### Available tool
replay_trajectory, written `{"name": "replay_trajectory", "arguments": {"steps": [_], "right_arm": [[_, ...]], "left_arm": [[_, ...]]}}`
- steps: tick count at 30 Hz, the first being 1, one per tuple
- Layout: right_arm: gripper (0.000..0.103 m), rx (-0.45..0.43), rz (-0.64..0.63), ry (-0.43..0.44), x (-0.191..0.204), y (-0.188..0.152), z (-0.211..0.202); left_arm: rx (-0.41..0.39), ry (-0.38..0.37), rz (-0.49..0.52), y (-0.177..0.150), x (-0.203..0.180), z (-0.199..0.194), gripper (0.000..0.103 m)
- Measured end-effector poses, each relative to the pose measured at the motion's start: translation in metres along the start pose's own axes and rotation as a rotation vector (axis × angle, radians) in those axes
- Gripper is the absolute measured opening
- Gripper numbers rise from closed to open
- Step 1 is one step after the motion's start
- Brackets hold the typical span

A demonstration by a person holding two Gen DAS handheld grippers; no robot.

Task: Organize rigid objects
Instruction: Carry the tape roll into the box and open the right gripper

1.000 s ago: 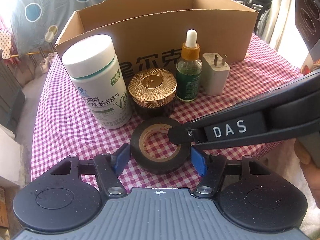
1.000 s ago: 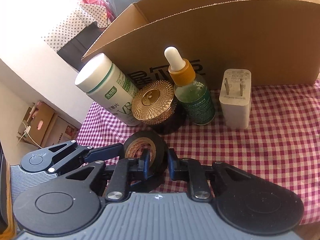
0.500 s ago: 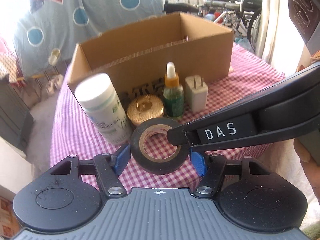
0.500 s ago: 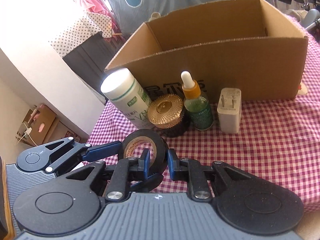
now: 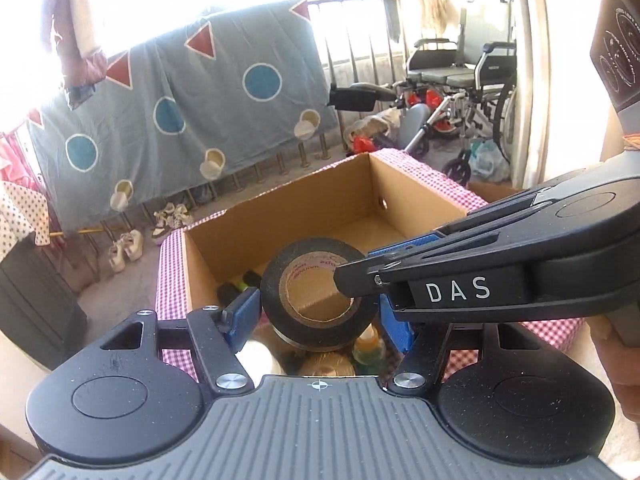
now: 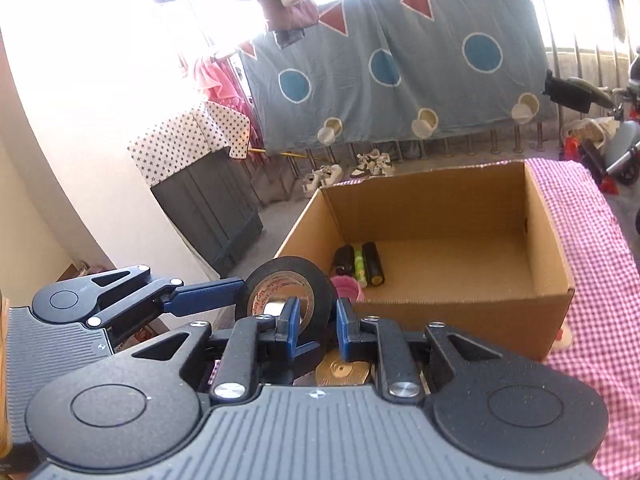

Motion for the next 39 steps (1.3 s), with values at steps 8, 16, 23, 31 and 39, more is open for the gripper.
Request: {"name": "replay_trajectory", "arguments": {"steps": [8,16,23,31,39], "right_arm": [[0.022,0.161,0.058,0.043,-0.05,0.071,0.062],[0.022,0.398,0.189,0.069,-0.092,0.102,0.161],[0.022,0.547,0.243,0.037,-0.125,0.09,0.233],[0.022,0.591,0.269,0.033,-0.14,0.08,0.276],[0.024,0.548,0.351,0.059,-0.154,0.08,0.284]], "left_arm": [[0.163,-0.089,-0.061,0.053,0.029,0.071,0.065],[0.405,-0.124,-0.145,0.068,0.056,0.163,0.065],[0.564,-0.171,-0.237,0.053,0.074,0.224,0.064],[0.609,-0.135,-0.243,0.044,0.085,0.253,0.063],[0.57,-0.138,-0.262,0.049,0.088,0.255,0.067]]}}
Point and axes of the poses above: each gripper's, at about its wrist camera, not at the fingertips, and z roughly the way its jaws point, x to its left, y to its top, the point moved 2 cm from there along z, roughly the way its jaws point, and after that the axes turned 3 degrees about -z, right-handed, at the moved point
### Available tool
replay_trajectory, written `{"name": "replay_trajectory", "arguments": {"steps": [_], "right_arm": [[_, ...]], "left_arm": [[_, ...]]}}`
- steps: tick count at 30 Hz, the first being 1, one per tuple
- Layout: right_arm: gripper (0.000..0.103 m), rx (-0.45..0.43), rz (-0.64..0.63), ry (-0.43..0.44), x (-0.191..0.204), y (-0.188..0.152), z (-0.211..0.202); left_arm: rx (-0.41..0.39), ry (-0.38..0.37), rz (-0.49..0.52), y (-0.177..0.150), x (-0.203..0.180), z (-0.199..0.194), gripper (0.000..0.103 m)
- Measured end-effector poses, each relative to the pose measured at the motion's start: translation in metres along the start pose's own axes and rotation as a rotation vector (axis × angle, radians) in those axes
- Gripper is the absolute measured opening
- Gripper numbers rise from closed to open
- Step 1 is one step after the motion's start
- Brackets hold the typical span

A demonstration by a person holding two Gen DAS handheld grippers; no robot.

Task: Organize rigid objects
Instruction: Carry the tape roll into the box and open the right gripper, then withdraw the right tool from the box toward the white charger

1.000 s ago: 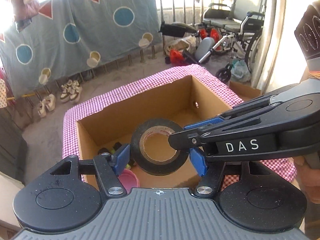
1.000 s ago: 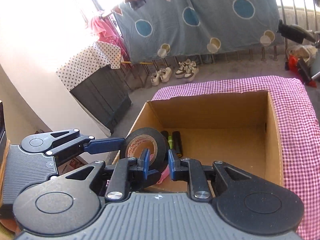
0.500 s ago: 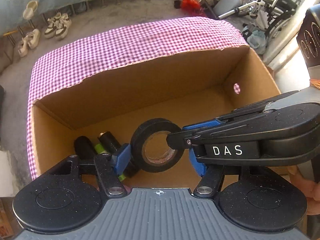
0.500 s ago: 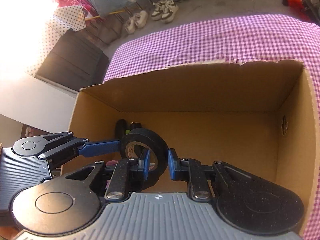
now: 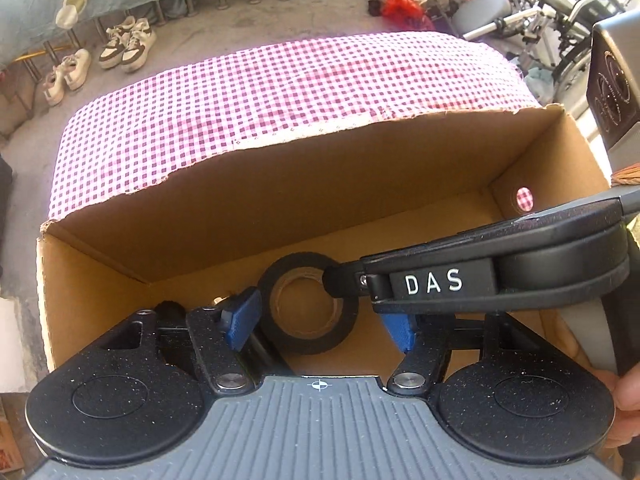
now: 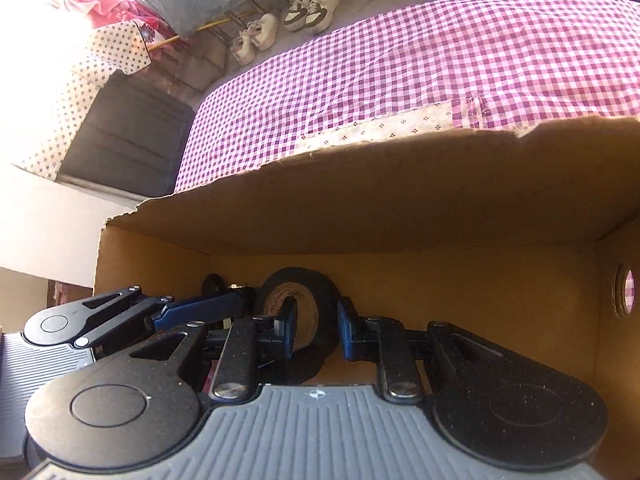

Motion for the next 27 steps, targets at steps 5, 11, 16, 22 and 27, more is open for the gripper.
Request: {"name": "replay_trajectory", "arguments": {"steps": [5,11,16,22,27], "right_arm": [[0.025,-0.072,0.003,0.04,0.001,-0.01,-0.035],[0.055,-0.209,0.005,0.183,0.0,-0.042,-0.116],[0.056,-0.312,-0.021,0.286,0.0,-0.079,-0.178],[0.06,-0.439,-0.039,0.373,-0.01,-0.136,-0.227],[0.067,-0.495,-0.046,0.321,-0.022,-0.194,-0.229]], "left_arm": [[-0.053,0.0,0.019,-0.002,-0.003,-0.021,0.069],[-0.155,-0.029,0.05,-0.013,-0.01,-0.071,0.073],[-0.27,-0.071,0.08,-0.035,-0.015,-0.125,0.078],[-0.363,-0.141,0.083,-0.075,-0.021,-0.172,0.08],[-0.422,-0.18,0.113,-0.119,-0.039,-0.178,0.093]]}}
Point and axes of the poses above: each gripper's, at about its wrist camera, not at the fingertips, and z roughly the way its jaws point, x to its left, y to its top, the point moved 2 cm from there along z, roughly the way its jaws point, and after that the axes turned 3 degrees about -z, right-handed, at the moved point
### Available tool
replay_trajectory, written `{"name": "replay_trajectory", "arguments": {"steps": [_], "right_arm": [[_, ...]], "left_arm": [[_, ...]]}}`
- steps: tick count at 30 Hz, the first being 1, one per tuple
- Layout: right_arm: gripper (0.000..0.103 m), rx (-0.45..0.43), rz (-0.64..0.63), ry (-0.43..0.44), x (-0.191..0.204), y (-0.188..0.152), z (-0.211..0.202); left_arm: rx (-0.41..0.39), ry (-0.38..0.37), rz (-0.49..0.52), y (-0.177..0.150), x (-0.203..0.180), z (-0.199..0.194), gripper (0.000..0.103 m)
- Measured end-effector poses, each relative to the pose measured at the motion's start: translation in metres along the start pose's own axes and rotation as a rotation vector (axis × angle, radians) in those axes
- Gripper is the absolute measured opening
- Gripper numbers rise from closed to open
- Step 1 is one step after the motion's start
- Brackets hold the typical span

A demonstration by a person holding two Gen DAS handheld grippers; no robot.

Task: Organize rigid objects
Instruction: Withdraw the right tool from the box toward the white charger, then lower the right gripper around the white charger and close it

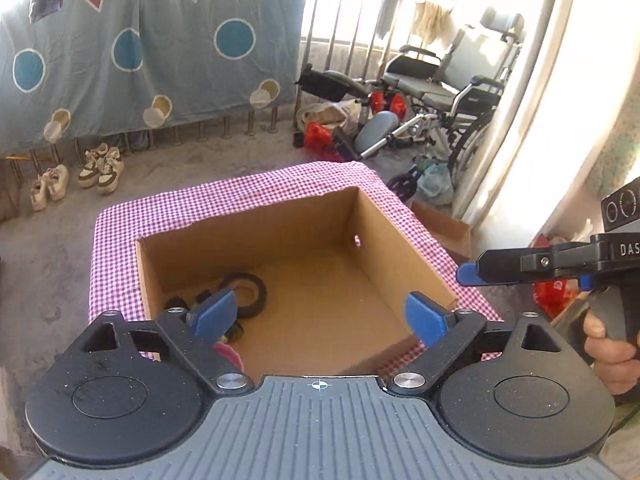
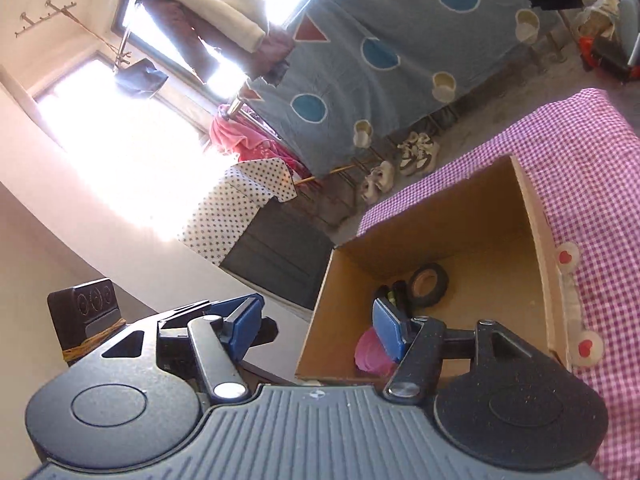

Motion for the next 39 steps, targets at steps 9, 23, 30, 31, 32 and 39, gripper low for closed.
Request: {"name": "replay_trajectory", "arguments": {"steps": [9,23,30,31,32,39], "right_arm": [[0.067,0.04,0.101,-0.132,-0.037,-0.078,-0.008],[0.066,0.095,0.122,-0.215,-0.067,-0.089,0.023],[0.059,0.146,0.103,-0.258,-0.074,-0.084,0.051],[0.058,0.154,0.104,-0.264,-0.076,-0.084,0.056],[0.056,0.162,0.106,-0.269,-0.078,-0.083,0.059],[0.054,0.211,0.103,-0.293,-0.082,-0.081,0.08]], "left_arm": [[0.006,-0.024,0.002,-0.083,-0.036,0.011,0.094],[0.014,0.093,0.121,-0.141,-0.089,0.072,0.076],[0.006,0.184,0.14,-0.146,-0.089,0.091,0.059],[0.004,0.188,0.14,-0.146,-0.088,0.092,0.057],[0.001,0.191,0.139,-0.146,-0.088,0.093,0.057],[0.011,0.211,0.1,-0.146,-0.081,0.103,0.045]]}}
Point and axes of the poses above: each gripper's, at about its wrist camera, not at the fingertips, and z roughly the way its jaws point, x to its left, y to its top, the point moved 2 cm from there along z, roughly the way its jaws point, and after that the axes turned 3 degrees about -z, right-handed, at the moved point
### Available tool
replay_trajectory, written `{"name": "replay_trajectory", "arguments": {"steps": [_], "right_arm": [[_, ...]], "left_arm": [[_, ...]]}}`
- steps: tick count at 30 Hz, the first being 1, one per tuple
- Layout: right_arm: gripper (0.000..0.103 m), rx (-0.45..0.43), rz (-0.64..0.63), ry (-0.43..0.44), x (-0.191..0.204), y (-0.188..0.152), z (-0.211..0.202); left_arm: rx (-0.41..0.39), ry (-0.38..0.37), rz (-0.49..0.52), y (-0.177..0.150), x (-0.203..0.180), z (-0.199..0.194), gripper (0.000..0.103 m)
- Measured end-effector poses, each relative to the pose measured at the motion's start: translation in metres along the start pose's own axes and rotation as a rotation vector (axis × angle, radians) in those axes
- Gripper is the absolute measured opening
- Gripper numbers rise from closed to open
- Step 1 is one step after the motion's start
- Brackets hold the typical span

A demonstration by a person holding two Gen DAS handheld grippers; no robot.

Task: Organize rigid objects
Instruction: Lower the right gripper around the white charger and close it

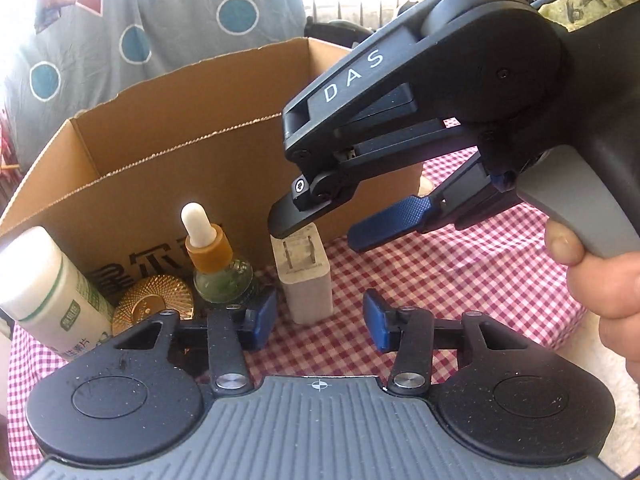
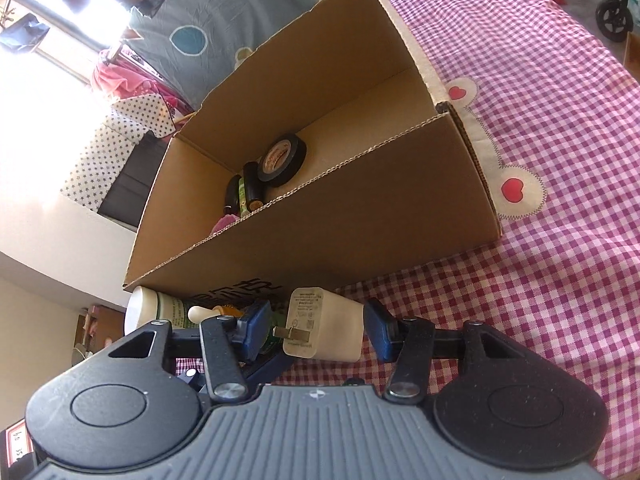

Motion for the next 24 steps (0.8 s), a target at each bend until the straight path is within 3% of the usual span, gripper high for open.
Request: {"name": "replay_trajectory", "arguments": {"steps": [10,13,17,24], "right_arm": [[0.052,0.04,0.011,-0.021,0.001,0.004,0.02],[0.046,0.049,0.04,0.01,-0.002,0.005,0.024],[0.043,0.044,0.065,0.023,-0.008,0.001,0.018],[0.043,0.04,0.086,0.01,-0.02,-0.005,0.002]], "left_arm": [[0.016,0.018,-0.049,0.001,0.004,0.016,0.039],[0.018,0.016,-0.062,0.002,0.005,0.018,0.034],[0.013,0.006,-0.073,0.004,0.006,0.02,0.028],[0.025,-0.039,-0.06,0.003,-0.004,0.019,0.028]]}}
Point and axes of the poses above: each gripper's, at about its wrist camera, not at the fingertips, and z roughly the way its jaws point, x to its left, y to its top, the point moved 2 cm from there along z, roughly the way its jaws point, and after that the axes turned 3 degrees about -z, right-handed, at the moved point
